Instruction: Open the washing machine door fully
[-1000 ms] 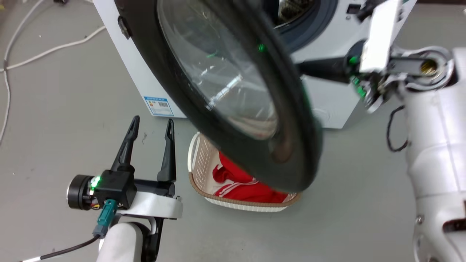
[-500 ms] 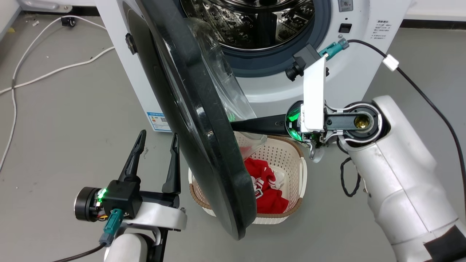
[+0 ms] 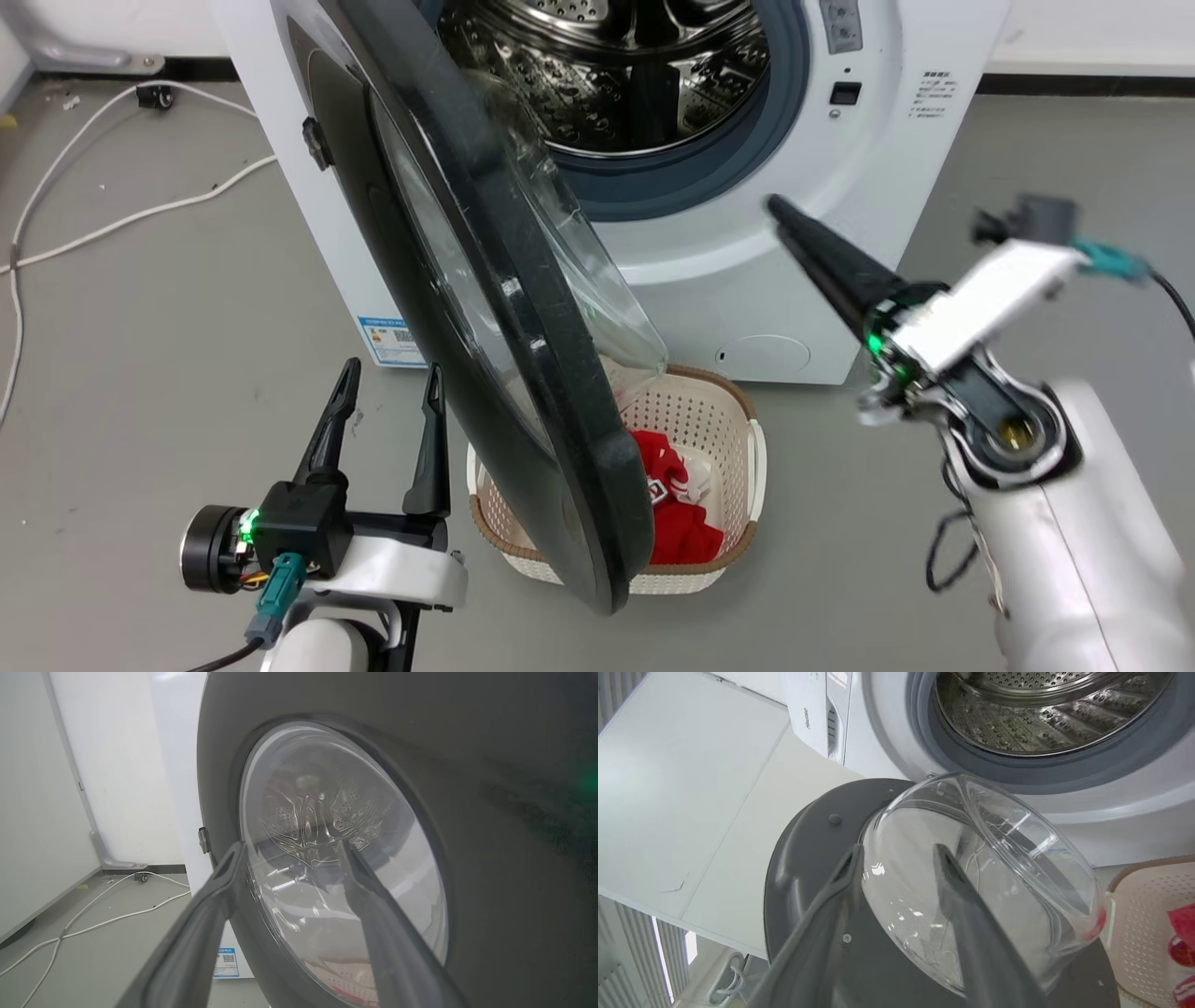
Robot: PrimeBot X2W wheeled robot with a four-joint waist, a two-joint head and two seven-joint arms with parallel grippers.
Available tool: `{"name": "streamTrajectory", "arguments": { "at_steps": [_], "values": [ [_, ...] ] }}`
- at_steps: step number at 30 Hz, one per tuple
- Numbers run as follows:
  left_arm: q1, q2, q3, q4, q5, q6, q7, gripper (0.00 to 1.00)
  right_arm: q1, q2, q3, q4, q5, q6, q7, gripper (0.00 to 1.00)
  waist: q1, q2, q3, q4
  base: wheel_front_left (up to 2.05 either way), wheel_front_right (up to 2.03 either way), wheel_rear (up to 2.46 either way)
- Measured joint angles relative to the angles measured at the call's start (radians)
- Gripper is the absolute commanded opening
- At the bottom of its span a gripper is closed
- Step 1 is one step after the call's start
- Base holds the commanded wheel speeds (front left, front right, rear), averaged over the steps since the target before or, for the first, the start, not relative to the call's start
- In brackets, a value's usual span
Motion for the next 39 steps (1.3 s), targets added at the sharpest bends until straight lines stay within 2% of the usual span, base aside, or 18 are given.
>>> {"name": "streamTrajectory", "arguments": {
  "at_steps": [11,15,17,19,23,26,29,35,39],
  "values": [
    [0.044,0.000,0.019,0.007,-0.002,0.002,0.000,1.00,0.307,0.005,-0.194,-0.111,-0.136,0.000,-0.471,1.00,-0.0001,0.0000,-0.058,-0.019,0.00,0.00,0.00],
    [0.049,0.000,0.028,0.008,-0.001,0.003,0.000,1.00,0.391,0.008,-0.237,-0.145,-0.242,0.000,-0.601,1.00,-0.0001,0.0000,-0.068,-0.025,0.00,0.00,0.00],
    [0.054,0.000,0.032,0.007,-0.001,0.003,0.000,1.00,0.423,0.003,-0.249,-0.167,-0.355,0.000,-0.653,1.00,-0.0001,0.0000,-0.070,-0.028,0.00,0.00,0.00],
    [0.057,0.000,0.036,0.007,-0.001,0.003,0.000,1.00,0.445,0.001,-0.270,-0.205,-0.466,0.000,-0.683,1.00,-0.0001,0.0000,-0.069,-0.029,0.00,0.00,0.00],
    [0.057,0.000,0.043,0.002,0.001,0.008,0.000,1.00,0.478,-0.011,-0.291,-0.315,-0.795,0.000,-0.703,1.00,0.0000,0.0000,-0.064,-0.032,0.00,0.00,0.00],
    [0.057,0.000,0.049,0.000,0.002,0.008,0.000,1.00,0.507,-0.002,-0.282,-0.397,-1.022,0.000,-0.705,1.00,0.0000,0.0000,-0.059,-0.031,0.00,0.00,0.00],
    [0.056,0.000,0.051,0.000,0.002,0.007,0.000,1.00,0.536,0.008,-0.253,-0.457,-1.193,0.000,-0.707,1.00,0.0000,0.0000,-0.055,-0.027,0.00,0.00,0.00],
    [0.052,0.000,0.051,0.001,0.005,0.006,0.000,1.00,0.601,0.017,-0.229,-0.467,-1.368,0.000,-0.706,1.00,0.0000,0.0000,-0.052,-0.019,0.00,0.00,0.00],
    [0.051,0.000,0.051,0.002,0.005,0.006,0.000,1.00,0.619,0.018,-0.236,-0.407,-1.363,0.000,-0.706,1.00,0.0000,0.0000,-0.055,-0.021,0.00,0.00,0.00]
  ]
}}
